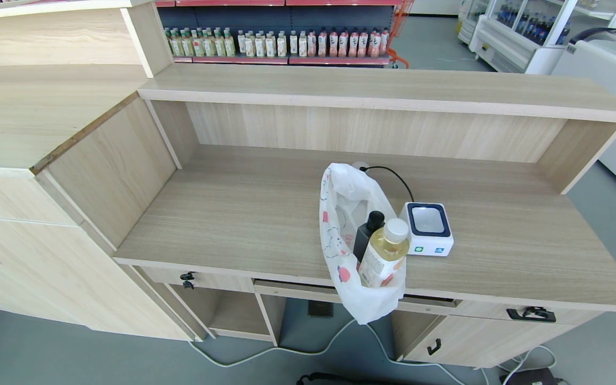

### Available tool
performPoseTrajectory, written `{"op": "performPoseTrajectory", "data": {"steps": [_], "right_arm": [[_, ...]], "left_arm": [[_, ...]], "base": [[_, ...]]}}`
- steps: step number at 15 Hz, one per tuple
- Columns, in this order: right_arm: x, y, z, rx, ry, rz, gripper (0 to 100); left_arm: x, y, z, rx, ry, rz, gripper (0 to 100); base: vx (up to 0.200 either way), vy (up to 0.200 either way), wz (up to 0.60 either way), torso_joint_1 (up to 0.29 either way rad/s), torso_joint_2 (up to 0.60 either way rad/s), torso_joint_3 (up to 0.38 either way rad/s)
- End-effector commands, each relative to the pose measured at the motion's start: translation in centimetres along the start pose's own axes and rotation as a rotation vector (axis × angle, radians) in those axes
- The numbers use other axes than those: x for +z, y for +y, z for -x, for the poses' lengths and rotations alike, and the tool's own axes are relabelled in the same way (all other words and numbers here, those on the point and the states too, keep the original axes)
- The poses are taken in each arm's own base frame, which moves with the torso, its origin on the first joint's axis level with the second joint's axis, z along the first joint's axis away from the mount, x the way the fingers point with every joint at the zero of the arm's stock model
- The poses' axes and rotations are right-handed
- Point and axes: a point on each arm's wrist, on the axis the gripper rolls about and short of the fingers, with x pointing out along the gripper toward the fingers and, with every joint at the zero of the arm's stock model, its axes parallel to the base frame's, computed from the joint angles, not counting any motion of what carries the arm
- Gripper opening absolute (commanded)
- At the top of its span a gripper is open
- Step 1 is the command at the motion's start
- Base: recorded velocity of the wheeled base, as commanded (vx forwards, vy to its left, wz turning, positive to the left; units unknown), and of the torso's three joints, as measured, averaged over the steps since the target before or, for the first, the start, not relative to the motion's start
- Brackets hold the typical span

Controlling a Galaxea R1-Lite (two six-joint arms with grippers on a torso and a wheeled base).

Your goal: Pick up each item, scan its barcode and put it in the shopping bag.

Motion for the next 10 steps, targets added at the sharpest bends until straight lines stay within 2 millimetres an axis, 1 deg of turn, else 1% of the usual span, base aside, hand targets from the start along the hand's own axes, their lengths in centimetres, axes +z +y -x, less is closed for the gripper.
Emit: {"op": "performPoseTrajectory", "data": {"steps": [1, 7, 10], "right_arm": [[0.00, -0.01, -0.02, -0.001, 0.003, -0.017, 100], [0.00, -0.01, -0.02, -0.001, 0.003, -0.078, 100], [0.08, -0.01, -0.02, -0.001, -0.005, -0.185, 100]], "left_arm": [[0.00, 0.00, 0.00, 0.000, 0.000, 0.000, 100], [0.00, 0.00, 0.00, 0.000, 0.000, 0.000, 100], [0.00, 0.00, 0.00, 0.000, 0.000, 0.000, 100]], "base": [[0.000, 0.000, 0.00, 0.000, 0.00, 0.000], [0.000, 0.000, 0.00, 0.000, 0.00, 0.000], [0.000, 0.000, 0.00, 0.000, 0.00, 0.000]]}}
